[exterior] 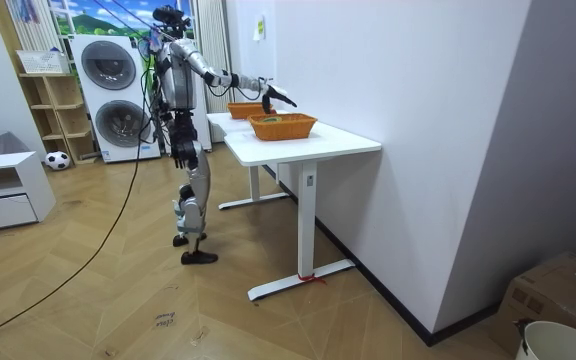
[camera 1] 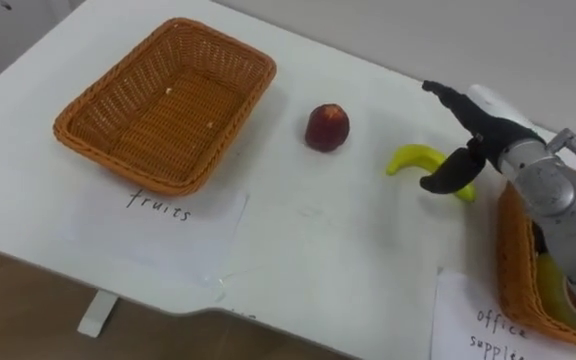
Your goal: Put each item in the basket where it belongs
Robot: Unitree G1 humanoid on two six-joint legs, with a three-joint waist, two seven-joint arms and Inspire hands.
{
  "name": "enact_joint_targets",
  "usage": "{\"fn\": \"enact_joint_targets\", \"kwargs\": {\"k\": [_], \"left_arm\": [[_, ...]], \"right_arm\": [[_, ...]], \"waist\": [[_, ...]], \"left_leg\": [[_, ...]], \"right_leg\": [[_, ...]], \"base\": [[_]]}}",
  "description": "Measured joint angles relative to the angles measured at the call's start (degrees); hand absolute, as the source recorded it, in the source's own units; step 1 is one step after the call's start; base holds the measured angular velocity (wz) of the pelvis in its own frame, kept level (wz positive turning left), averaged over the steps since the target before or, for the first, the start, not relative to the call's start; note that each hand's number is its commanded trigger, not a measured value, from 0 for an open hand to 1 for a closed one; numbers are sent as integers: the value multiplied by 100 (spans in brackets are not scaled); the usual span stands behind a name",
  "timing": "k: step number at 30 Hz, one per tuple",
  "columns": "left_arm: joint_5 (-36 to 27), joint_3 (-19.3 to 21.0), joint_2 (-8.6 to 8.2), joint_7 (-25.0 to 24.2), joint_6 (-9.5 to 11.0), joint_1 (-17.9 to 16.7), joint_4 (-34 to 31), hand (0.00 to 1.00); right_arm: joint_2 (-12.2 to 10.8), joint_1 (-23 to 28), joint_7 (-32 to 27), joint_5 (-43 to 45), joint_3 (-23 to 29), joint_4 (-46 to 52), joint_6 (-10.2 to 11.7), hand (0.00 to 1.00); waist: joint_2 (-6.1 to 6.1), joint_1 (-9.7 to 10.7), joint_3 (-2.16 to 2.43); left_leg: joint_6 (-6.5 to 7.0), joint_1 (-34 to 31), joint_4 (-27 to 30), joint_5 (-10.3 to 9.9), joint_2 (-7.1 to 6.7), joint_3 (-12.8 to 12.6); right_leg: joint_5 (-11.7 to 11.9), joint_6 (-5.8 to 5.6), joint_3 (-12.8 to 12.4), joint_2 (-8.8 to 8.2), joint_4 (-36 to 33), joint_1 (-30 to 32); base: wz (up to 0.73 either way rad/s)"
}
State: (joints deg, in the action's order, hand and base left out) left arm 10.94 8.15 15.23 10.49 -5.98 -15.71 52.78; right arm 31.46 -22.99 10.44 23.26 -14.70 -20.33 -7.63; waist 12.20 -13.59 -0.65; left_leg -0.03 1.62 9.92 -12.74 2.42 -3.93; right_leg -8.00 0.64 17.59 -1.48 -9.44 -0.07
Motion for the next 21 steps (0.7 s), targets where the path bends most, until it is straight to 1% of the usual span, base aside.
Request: {"fn": "enact_joint_targets", "kwargs": {"k": [4, 6, 8, 10, 16, 17, 18, 19, 20, 21], "left_arm": [[2, 9, -1, -3, -11, 2, 1, 0], [2, 49, -1, -4, -71, 30, 1, 0], [2, 77, 1, -3, -124, 64, 4, 0], [2, 80, 0, -2, -128, 103, 4, 0], [0, 70, -1, -1, -178, 169, 4, 0], [-1, 58, 1, 0, -180, 202, 4, 0], [0, 49, -2, 0, -189, 220, 5, 0], [0, 49, -3, 0, -200, 227, 6, 0], [-2, 49, -1, 0, -225, 271, 6, 0], [-7, 46, 4, 1, -237, 314, 6, 0]], "right_arm": [[-1, -44, 51, 0, 0, -115, -3, 0], [-1, -111, 100, 2, 0, -203, -129, 0], [1, -149, 111, 0, 1, -277, -182, 0], [3, -195, 134, 0, 1, -388, -236, 0], [2, -292, 185, -6, -1, -516, -246, 0], [2, -293, 185, -5, -1, -608, -249, 0], [2, -294, 191, -6, -2, -698, -248, 0], [2, -294, 191, -6, -3, -753, -247, 0], [2, -299, 191, -6, -9, -912, -249, 0], [2, -317, 191, -27, -30, -1137, -256, 0]], "waist": [[9, -21, -4], [10, -56, -4], [11, -50, -5], [14, -76, -5], [9, -105, -12], [37, -104, -4], [47, -133, -8], [47, -168, -9], [75, -193, -1], [89, -209, -5]], "left_leg": [[0, -7, 1, 0, 2, 7], [0, -25, 27, 0, 1, 15], [0, -76, 69, 0, -8, 83], [0, -104, 99, 0, -11, 101], [0, -196, 150, -1, -15, 162], [0, -219, 151, -1, -16, 167], [0, -237, 154, 0, -15, 165], [0, -248, 158, 0, -15, 170], [0, -275, 185, -1, -15, 186], [0, -308, 191, -1, -19, 244]], "right_leg": [[0, -1, 4, -27, -2, 0], [0, -1, 11, -23, -4, -1], [0, -1, 61, -27, -7, -1], [0, -1, 113, -33, -12, 11], [0, 0, 198, -28, -26, 29], [0, 0, 253, -34, -36, 47], [0, 1, 288, -35, -37, 59], [1, 1, 302, -35, -35, 60], [1, 1, 304, -35, -31, 65], [1, 1, 304, -37, -30, 77]], "base": [[0], [0], [12], [10], [5], [9], [6], [0], [10], [12]]}}
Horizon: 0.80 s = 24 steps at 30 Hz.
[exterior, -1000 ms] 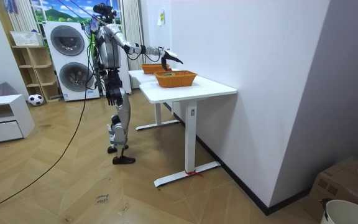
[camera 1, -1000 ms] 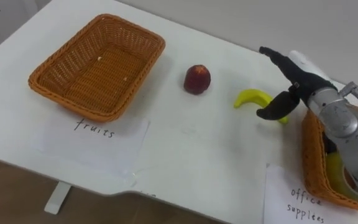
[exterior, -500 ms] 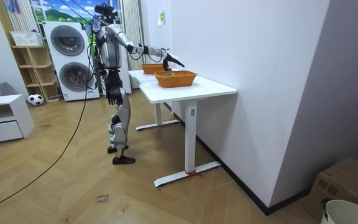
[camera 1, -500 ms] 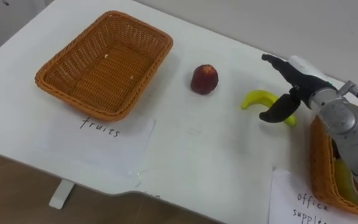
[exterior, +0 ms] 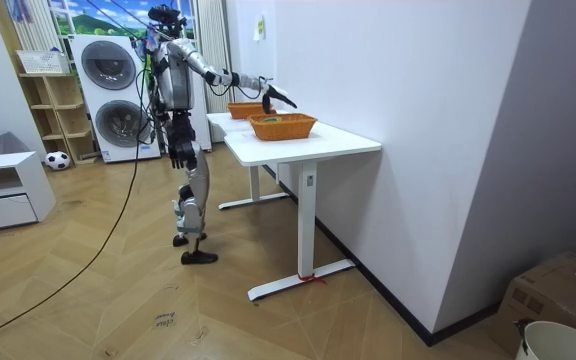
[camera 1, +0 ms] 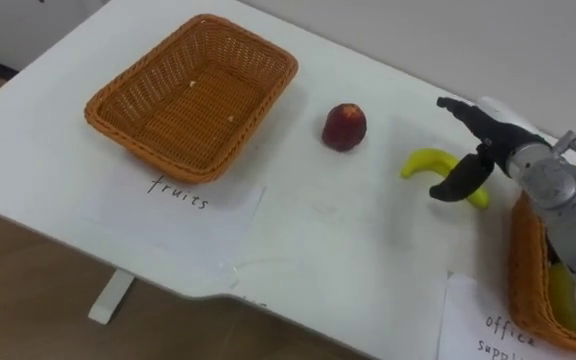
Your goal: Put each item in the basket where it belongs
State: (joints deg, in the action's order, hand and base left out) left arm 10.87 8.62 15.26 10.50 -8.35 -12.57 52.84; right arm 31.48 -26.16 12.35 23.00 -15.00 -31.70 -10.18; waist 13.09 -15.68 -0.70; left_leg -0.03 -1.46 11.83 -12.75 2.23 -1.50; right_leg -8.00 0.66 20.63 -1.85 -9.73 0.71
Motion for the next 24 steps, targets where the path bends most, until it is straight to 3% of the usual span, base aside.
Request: {"fn": "enact_joint_targets", "kwargs": {"k": [8, 20, 24], "left_arm": [[-12, -210, 74, 5, 49, 209, 51, 0], [-15, -461, 167, 0, 122, 419, 390, 0], [-14, -562, 171, 6, 128, 488, 390, 0]], "right_arm": [[-4, -449, 47, -47, -199, -941, -15, 0], [-1, -924, 23, -511, -506, -1641, 104, 0], [27, -983, 3, -520, -514, -1750, 139, 0]], "waist": [[67, -25, -56], [22, -73, -94], [30, -61, -86]], "left_leg": [[-1, -280, 144, 2, 0, 60], [-3, -399, 178, 2, -3, 105], [-3, -477, 181, 2, 8, 80]], "right_leg": [[0, 1, -5, 3, 11, 196], [22, 27, 88, 6, 106, 241], [50, 52, 132, 21, 98, 324]], "base": [[5], [4], [-3]]}}
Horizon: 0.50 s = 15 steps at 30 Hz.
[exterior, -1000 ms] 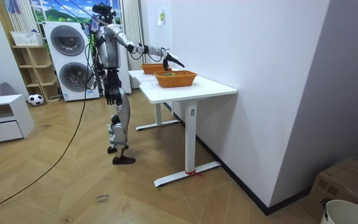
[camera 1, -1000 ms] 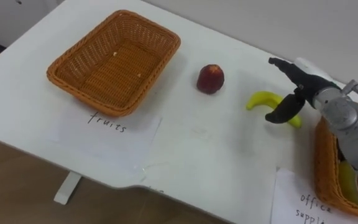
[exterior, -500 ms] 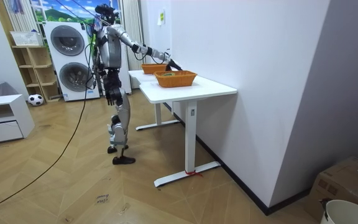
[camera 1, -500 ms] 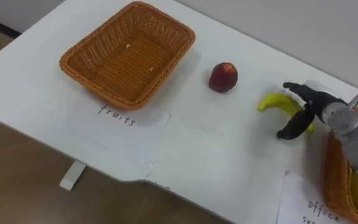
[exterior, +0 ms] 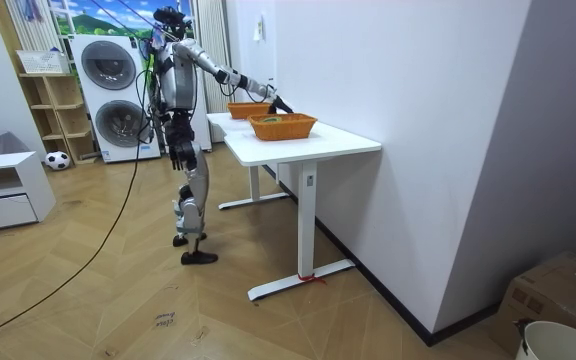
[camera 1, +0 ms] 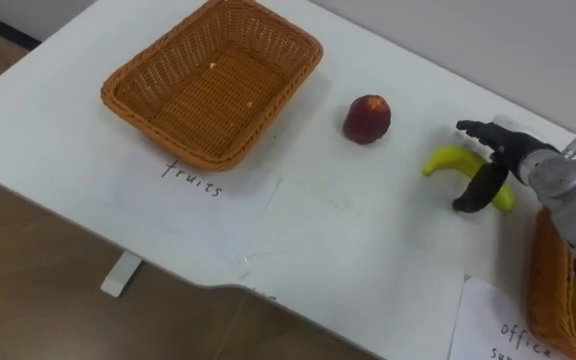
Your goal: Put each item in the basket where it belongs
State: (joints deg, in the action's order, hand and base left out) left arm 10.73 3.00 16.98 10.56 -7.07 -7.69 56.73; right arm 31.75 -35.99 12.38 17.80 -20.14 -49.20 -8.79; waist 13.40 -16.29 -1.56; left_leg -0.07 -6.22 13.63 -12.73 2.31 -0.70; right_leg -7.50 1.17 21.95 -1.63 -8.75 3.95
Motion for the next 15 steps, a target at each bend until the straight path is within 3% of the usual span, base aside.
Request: {"fn": "enact_joint_targets", "kwargs": {"k": [15], "left_arm": [[-7, -329, 29, 8, 3, 91, 20, 0]], "right_arm": [[73, -108, -19, -475, -170, -13, 77, 0]], "waist": [[-78, -8, 7]], "left_leg": [[-12, -11, 21, 10, -1, -30]], "right_leg": [[16, 11, 20, -6, 6, 27]], "base": [[-1]]}}
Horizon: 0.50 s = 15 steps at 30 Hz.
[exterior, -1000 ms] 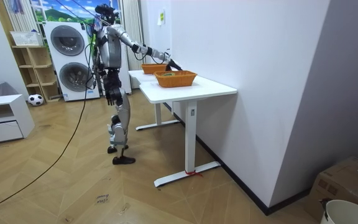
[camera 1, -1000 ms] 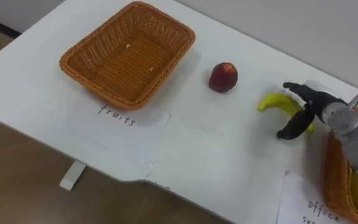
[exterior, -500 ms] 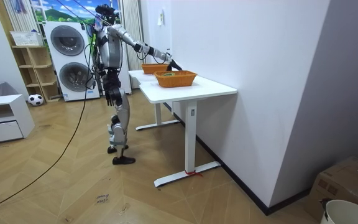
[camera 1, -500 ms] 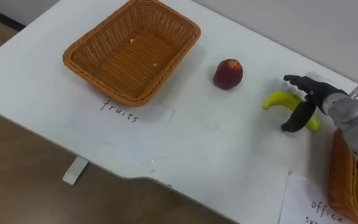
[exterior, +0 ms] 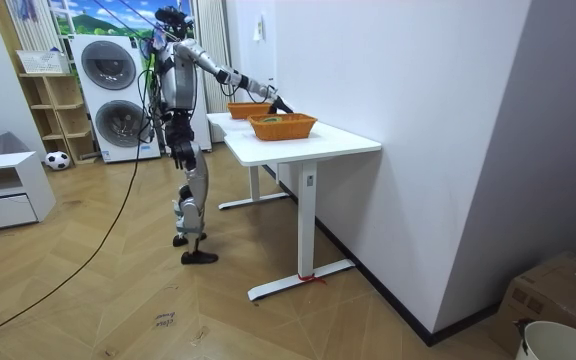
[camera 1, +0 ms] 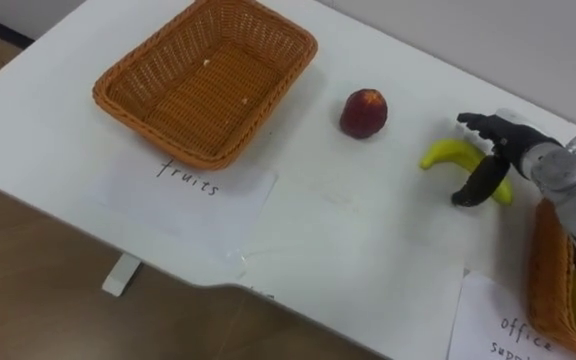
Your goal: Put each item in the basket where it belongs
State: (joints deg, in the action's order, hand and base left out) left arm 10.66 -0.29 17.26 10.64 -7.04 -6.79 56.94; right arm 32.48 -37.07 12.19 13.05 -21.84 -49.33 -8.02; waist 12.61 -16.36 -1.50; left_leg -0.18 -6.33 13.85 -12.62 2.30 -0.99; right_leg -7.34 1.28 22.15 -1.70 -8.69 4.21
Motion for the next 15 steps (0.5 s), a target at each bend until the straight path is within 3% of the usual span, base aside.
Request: {"fn": "enact_joint_targets", "kwargs": {"k": [15], "left_arm": [[-110, 15, 11, -11, -3, -10, -12, 0]], "right_arm": [[53, 3, 293, -149, -393, 32, -65, 0]], "waist": [[44, -11, 49]], "left_leg": [[-21, 16, -27, 44, 11, 21]], "right_leg": [[29, 40, -7, 9, -12, 1]], "base": [[0]]}}
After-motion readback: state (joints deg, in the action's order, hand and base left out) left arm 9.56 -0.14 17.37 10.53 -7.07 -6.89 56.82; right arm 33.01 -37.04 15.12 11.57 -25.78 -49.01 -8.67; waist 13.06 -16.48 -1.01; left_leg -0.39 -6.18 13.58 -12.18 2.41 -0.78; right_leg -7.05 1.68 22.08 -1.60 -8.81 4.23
